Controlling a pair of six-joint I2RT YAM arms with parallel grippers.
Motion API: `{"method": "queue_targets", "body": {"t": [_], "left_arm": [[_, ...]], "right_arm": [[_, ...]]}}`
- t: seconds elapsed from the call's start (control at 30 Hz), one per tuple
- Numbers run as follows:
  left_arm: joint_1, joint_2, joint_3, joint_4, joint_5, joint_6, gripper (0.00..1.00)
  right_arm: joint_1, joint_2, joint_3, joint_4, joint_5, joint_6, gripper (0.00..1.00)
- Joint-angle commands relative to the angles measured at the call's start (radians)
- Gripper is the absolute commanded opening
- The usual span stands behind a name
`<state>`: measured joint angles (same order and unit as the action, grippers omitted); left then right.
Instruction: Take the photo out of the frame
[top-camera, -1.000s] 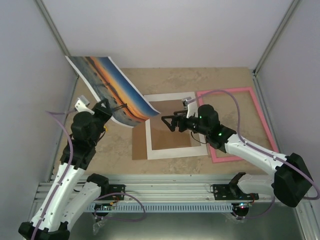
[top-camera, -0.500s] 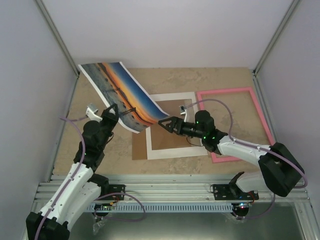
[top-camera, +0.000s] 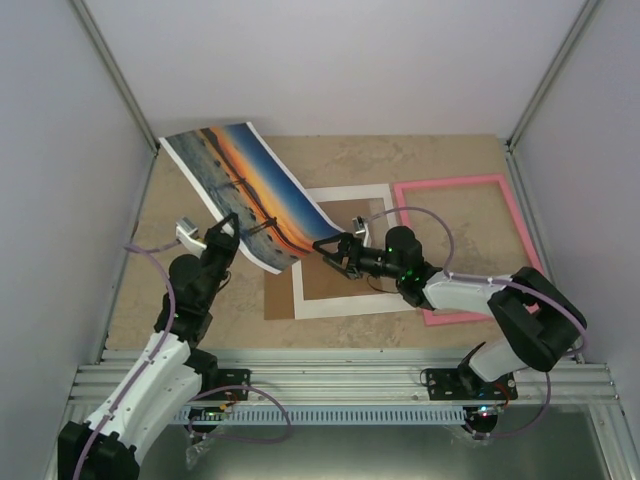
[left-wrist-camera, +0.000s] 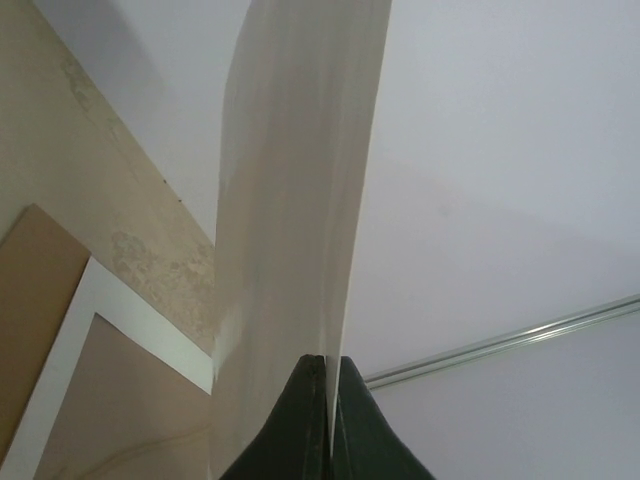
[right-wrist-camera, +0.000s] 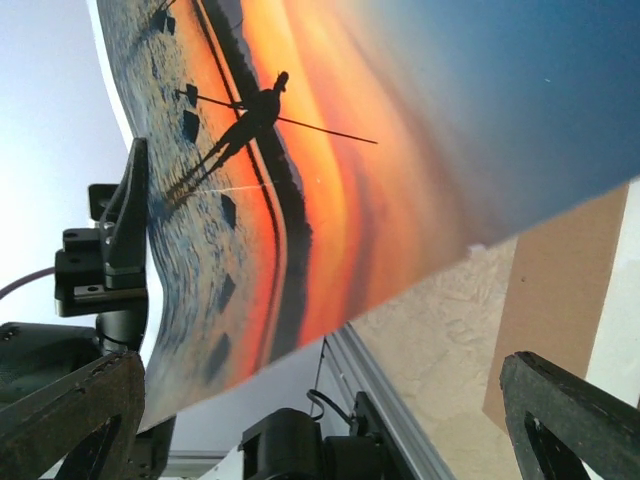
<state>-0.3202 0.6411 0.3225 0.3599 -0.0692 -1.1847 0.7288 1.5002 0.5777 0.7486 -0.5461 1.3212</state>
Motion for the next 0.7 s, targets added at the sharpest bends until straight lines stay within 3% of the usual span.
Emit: {"method": "queue_targets", "body": {"t": [0.0, 0.47, 0.67], "left_arm": [[-0.009, -0.011, -0.019, 0.091, 0.031, -0.018, 0.0], [-0.056, -0.025, -0.099, 0.199, 0.001, -0.075, 0.0], [-0.102, -0.035, -0.13, 0.232, -0.041, -0.095, 0.0]], "right_arm": [[0.003, 0.025, 0.022, 0.068, -0.013, 0.067, 0.97], [0.031, 0.091, 0.067, 0.112, 0.081, 0.187, 0.74], [0.038, 0.118, 0.057, 0.171, 0.111, 0.229, 0.59]]}}
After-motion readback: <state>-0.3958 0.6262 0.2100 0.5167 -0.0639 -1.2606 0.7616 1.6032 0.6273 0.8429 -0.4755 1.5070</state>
